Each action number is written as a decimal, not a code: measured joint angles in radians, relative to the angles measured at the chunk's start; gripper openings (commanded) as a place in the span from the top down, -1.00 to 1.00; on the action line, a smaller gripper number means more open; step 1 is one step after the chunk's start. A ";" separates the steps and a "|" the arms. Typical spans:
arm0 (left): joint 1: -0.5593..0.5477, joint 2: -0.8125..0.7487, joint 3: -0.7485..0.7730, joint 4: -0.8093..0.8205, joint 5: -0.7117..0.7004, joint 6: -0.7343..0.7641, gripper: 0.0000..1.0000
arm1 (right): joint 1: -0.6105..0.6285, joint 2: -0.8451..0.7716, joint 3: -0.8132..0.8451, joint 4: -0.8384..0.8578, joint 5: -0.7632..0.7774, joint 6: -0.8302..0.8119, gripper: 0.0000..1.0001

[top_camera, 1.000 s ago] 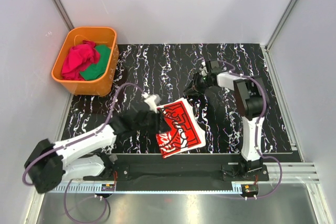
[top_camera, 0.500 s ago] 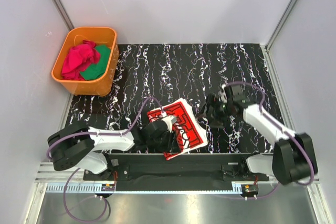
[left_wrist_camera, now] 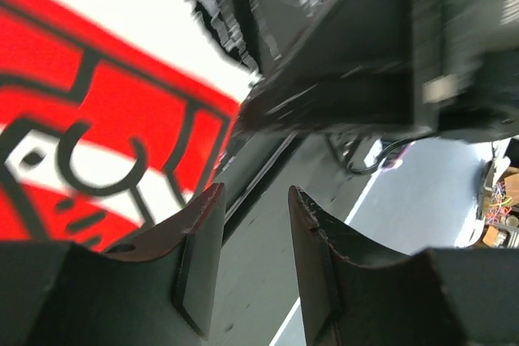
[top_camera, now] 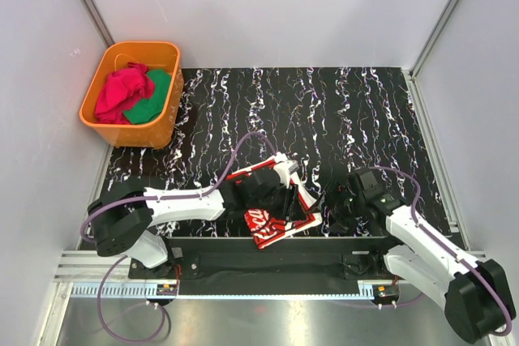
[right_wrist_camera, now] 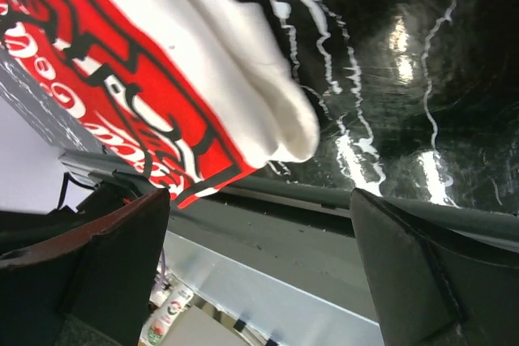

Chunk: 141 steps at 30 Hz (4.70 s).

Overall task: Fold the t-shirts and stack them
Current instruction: Neatly place the folded tshirt to the corner

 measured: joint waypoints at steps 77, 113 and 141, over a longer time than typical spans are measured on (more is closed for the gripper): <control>0.270 -0.572 -0.114 -0.239 0.209 0.155 0.03 | -0.919 0.514 0.516 -0.400 0.700 -0.253 1.00; 0.358 -0.534 -0.112 -0.222 0.307 0.161 0.03 | -1.238 0.592 0.496 -0.307 0.732 -0.308 1.00; 0.397 -0.534 -0.113 -0.200 0.387 0.171 0.02 | -1.295 0.402 0.545 -0.367 0.835 -0.347 -0.99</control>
